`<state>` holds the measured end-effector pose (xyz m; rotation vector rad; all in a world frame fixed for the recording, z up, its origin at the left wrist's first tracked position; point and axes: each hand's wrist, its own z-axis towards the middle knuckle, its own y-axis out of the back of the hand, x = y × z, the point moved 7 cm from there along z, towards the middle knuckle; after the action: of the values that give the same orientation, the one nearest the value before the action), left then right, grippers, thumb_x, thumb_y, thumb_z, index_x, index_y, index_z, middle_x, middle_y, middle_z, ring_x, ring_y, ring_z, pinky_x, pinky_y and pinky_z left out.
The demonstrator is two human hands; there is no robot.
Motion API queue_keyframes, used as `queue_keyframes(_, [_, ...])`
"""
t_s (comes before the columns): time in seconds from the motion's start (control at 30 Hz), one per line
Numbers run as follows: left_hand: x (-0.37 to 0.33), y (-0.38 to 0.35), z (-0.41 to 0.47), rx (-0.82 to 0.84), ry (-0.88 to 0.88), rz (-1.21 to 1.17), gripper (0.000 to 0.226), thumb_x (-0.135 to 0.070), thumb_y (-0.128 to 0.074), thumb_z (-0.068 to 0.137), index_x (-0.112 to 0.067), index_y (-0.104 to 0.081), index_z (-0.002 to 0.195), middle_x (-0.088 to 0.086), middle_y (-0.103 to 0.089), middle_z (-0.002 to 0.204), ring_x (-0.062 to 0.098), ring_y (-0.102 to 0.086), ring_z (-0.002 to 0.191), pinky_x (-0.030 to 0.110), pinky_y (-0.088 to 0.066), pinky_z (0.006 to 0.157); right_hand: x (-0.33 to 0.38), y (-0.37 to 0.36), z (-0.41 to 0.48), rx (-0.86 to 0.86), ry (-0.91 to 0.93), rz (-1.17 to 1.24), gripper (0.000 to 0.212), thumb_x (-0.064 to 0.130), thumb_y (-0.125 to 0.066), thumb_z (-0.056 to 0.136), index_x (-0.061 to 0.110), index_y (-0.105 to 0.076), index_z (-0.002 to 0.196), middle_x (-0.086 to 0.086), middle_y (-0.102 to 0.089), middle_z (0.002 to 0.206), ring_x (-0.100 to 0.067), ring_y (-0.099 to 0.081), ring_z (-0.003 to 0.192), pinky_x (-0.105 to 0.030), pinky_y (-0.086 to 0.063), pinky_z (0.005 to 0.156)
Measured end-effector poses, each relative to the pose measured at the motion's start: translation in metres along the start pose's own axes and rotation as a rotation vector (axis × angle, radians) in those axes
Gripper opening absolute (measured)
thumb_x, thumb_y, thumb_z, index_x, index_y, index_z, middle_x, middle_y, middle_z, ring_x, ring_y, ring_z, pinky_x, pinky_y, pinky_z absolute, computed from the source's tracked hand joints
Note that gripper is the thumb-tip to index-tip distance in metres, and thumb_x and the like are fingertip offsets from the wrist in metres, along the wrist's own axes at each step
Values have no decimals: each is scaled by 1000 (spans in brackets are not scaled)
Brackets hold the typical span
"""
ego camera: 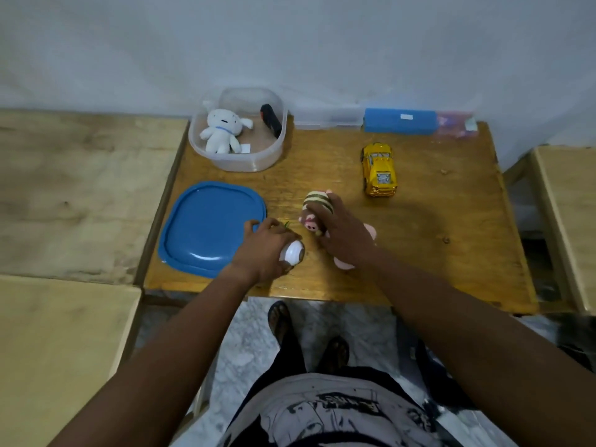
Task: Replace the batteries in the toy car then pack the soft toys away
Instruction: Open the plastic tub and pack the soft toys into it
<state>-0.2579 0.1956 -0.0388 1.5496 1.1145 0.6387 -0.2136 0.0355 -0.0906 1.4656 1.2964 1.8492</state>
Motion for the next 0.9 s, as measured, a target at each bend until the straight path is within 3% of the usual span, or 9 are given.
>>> queue_keyframes(0.2, [6, 13, 7, -121, 31, -118, 52, -55, -66, 80, -31, -59, 126, -4, -66, 119, 21, -47, 124, 44, -23, 99, -1, 13, -5, -87, -40, 117, 70, 17, -65, 78, 32, -40, 142, -10, -27, 153, -35, -53, 122, -46, -54, 88])
queue_keyframes(0.33, [28, 47, 17, -291, 70, -426, 41, -64, -62, 76, -29, -68, 96, -7, -69, 89, 16, -61, 86, 38, -49, 74, 6, 44, 6, -275, -54, 198, 72, 9, -71, 74, 23, -45, 140, -8, -42, 140, -24, -48, 122, -44, -51, 93])
queue_keyframes(0.4, [45, 65, 25, -327, 114, -546, 40, -59, -68, 77, -26, -70, 99, -5, -71, 92, 15, -64, 84, 37, -53, 70, 13, 61, 26, -346, -81, 193, 71, 10, -74, 75, 18, -46, 140, -10, -46, 137, -23, -49, 121, -38, -51, 95])
queue_keyframes(0.5, [79, 98, 39, -436, 205, -644, 51, -53, -75, 77, -22, -72, 117, -1, -74, 108, 17, -66, 94, 38, -56, 80, 26, 85, 66, -473, -133, 192, 63, 22, -74, 82, 15, -47, 139, -12, -52, 133, -20, -52, 116, -21, -46, 88])
queue_keyframes(0.57, [109, 119, 49, -511, 266, -679, 53, -52, -78, 77, -22, -72, 120, 0, -75, 110, 17, -67, 95, 38, -57, 82, 37, 100, 95, -525, -105, 246, 60, 24, -71, 84, 21, -47, 139, -8, -53, 131, -17, -52, 115, -20, -47, 87])
queue_keyframes(0.7, [167, 152, 76, -539, 319, -586, 63, -56, -78, 73, -23, -69, 126, 1, -73, 120, 20, -68, 104, 29, -49, 91, 65, 128, 157, -578, -43, 361, 58, 17, -67, 82, 28, -47, 136, -1, -56, 126, -13, -51, 114, -12, -41, 87])
queue_keyframes(0.8, [196, 170, 95, -549, 271, -397, 56, -54, -79, 71, -25, -72, 119, 4, -74, 113, 27, -67, 101, 35, -51, 80, 86, 136, 208, -555, -52, 419, 55, 20, -67, 84, 35, -45, 133, 7, -57, 127, -9, -50, 116, -14, -43, 87])
queue_keyframes(0.9, [212, 167, 117, -461, 168, -232, 51, -53, -79, 68, -28, -73, 112, 2, -73, 105, 27, -66, 96, 31, -47, 67, 98, 134, 254, -538, -36, 448, 51, 24, -70, 85, 31, -48, 131, 8, -60, 126, -10, -54, 114, -17, -45, 90])
